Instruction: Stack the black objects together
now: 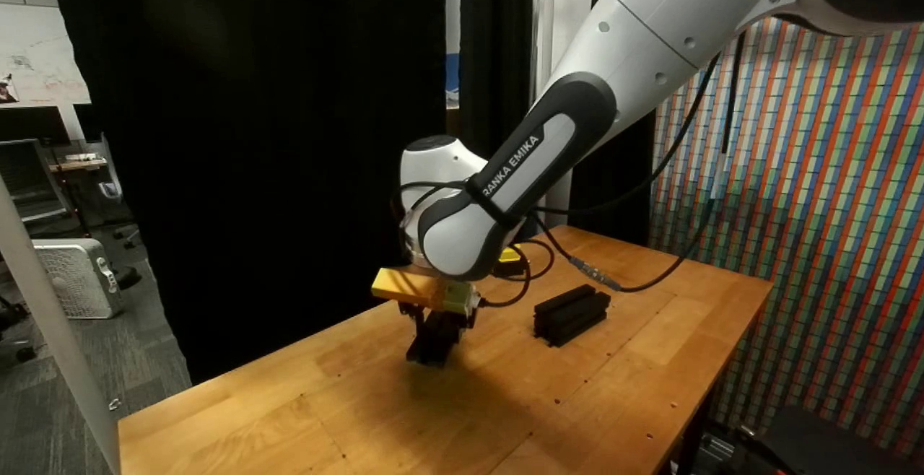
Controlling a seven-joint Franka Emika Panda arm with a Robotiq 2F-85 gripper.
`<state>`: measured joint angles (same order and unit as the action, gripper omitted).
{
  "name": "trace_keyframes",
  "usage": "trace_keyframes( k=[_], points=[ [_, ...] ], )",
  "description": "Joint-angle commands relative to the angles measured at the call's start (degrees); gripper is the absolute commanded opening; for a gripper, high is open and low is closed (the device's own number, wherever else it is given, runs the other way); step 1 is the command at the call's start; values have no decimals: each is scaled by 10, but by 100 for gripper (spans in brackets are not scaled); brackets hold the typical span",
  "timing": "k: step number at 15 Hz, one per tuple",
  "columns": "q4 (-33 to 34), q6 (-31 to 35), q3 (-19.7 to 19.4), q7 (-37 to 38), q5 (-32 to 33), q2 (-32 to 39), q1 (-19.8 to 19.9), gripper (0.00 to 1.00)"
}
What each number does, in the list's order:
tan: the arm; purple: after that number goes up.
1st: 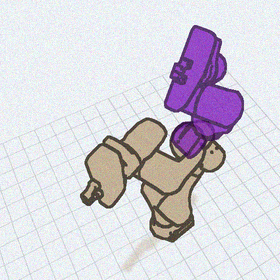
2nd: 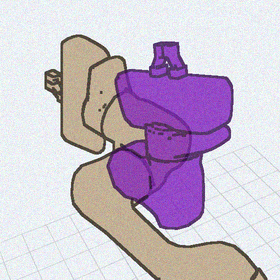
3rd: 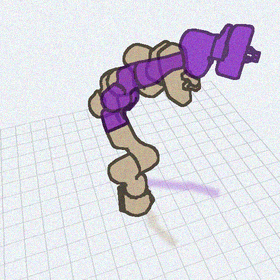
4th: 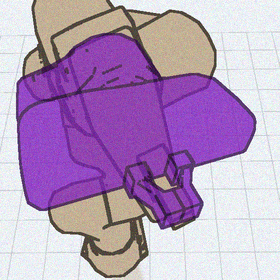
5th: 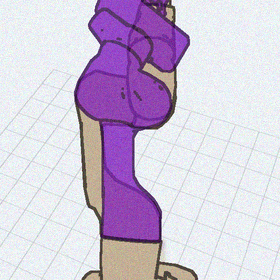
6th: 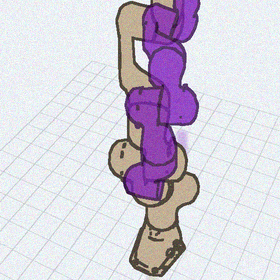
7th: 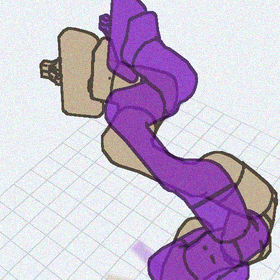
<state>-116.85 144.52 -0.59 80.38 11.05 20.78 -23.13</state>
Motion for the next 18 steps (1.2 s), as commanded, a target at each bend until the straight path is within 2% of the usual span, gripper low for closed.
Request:
trace_keyframes(
  k=[1,9,18],
  points=[
    [-34,13,-18,26,24,-54,29,45],
    [-45,11,-36,69,39,-88,88,45],
    [-105,41,-39,49,15,-114,159,45]
  ],
)
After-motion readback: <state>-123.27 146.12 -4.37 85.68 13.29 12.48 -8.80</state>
